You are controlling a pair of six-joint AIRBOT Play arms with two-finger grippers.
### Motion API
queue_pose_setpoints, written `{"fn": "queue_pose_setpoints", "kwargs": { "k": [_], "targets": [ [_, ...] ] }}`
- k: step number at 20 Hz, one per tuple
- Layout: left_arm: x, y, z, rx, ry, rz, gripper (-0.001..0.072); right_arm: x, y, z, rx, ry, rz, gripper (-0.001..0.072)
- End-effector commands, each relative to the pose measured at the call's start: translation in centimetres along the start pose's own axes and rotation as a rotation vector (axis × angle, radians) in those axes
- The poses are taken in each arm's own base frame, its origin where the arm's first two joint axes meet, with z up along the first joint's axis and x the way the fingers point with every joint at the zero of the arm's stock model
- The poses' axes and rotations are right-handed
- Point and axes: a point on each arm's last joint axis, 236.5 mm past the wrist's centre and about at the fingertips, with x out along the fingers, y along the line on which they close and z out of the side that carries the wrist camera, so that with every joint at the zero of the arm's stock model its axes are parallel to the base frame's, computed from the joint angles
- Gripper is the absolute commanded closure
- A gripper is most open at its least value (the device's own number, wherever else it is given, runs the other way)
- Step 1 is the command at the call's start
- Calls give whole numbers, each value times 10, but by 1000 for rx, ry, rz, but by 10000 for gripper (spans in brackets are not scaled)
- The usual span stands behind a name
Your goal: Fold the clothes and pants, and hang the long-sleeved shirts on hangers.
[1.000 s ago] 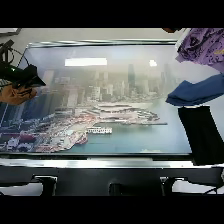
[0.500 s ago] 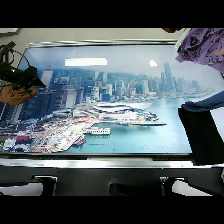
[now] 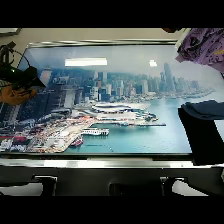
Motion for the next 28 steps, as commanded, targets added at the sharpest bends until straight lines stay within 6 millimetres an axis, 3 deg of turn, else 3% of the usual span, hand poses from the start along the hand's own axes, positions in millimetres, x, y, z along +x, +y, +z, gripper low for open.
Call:
{"fn": "queue_pose_setpoints", "kwargs": {
  "k": [1,5,11,18,28],
  "targets": [
    [0,0,0,9,-2,1,687,17,-29,-26,-77,106,-124,679],
    [0,0,0,8,-2,1,687,48,-77,-52,-140,167,-297,679],
    [0,0,0,8,-2,1,687,88,-120,-99,-187,289,-439,680],
    [0,0,0,7,-2,1,687,106,-162,-116,-238,317,-599,679],
    [0,0,0,7,-2,1,687,114,-181,-140,-257,385,-658,679]
  ]
}}
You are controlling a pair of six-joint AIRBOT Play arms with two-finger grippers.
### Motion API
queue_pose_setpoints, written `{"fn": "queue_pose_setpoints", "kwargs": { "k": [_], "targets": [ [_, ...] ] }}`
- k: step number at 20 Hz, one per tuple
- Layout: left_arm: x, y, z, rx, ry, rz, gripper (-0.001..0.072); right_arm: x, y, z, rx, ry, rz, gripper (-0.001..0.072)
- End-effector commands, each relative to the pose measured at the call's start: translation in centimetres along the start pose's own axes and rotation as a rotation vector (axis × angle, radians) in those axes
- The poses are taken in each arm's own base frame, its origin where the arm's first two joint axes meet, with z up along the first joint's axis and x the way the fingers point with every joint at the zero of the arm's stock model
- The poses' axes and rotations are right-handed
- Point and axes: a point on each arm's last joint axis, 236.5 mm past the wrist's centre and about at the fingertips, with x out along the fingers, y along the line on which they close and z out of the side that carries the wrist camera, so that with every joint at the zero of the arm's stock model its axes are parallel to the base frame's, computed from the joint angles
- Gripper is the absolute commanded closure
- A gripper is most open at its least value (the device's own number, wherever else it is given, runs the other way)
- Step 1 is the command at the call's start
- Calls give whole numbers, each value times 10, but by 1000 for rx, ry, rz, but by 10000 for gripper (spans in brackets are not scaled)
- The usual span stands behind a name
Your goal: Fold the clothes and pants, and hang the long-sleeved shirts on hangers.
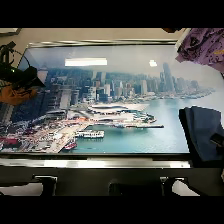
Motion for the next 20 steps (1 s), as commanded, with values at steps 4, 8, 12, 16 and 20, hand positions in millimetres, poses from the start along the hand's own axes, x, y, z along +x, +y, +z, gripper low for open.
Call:
{"fn": "queue_pose_setpoints", "kwargs": {
  "k": [4,8,12,16,20],
  "targets": [
    [0,0,0,1,0,0,687,5,-13,5,-7,-25,-64,333],
    [0,1,0,1,-1,3,687,-37,35,39,-42,-156,205,312],
    [-5,12,1,3,-19,63,688,-200,135,76,-236,-563,778,545],
    [-32,19,23,101,-171,145,688,-286,217,4,-571,-752,904,679],
    [-47,23,19,163,-236,189,688,-311,278,-104,-865,-765,952,679]
  ]
}}
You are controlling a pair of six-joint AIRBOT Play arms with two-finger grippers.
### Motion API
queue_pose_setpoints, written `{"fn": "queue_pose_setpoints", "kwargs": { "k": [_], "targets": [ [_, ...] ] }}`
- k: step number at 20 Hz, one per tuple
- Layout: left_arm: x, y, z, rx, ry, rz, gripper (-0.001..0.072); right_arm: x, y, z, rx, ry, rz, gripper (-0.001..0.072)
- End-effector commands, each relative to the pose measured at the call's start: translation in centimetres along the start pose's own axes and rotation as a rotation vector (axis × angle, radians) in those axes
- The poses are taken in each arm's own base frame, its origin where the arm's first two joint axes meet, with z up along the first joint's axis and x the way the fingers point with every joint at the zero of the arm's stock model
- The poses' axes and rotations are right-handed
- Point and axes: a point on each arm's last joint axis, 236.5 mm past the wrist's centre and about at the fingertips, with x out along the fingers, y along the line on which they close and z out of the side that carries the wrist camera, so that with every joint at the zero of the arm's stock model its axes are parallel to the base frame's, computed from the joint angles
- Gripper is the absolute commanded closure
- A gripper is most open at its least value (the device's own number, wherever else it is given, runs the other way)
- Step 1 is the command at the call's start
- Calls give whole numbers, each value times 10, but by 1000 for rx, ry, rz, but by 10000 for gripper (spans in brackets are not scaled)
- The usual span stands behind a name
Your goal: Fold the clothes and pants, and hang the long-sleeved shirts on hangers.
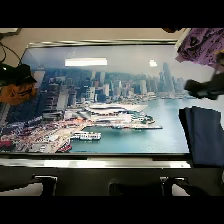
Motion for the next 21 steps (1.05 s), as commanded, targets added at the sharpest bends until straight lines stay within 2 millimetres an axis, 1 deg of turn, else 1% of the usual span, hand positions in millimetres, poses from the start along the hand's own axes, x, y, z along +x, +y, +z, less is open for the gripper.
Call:
{"fn": "queue_pose_setpoints", "kwargs": {
  "k": [1,2,4,6,7,9,21],
  "targets": [
    [-8,19,-8,50,-49,90,688,-1,111,-19,-209,-2,168,679],
    [-7,26,-19,46,-48,116,688,-2,131,-29,-244,12,192,679],
    [-5,29,-36,50,-49,127,688,-7,161,-45,-303,26,232,679],
    [-7,29,-45,48,-44,127,687,-10,177,-54,-340,34,256,679],
    [-8,28,-46,49,-43,127,687,-10,181,-57,-349,35,261,679],
    [-8,28,-53,40,-18,126,685,-10,180,-58,-348,40,260,678],
    [-6,29,-52,38,-14,125,685,-10,181,-57,-357,34,262,678]
  ]
}}
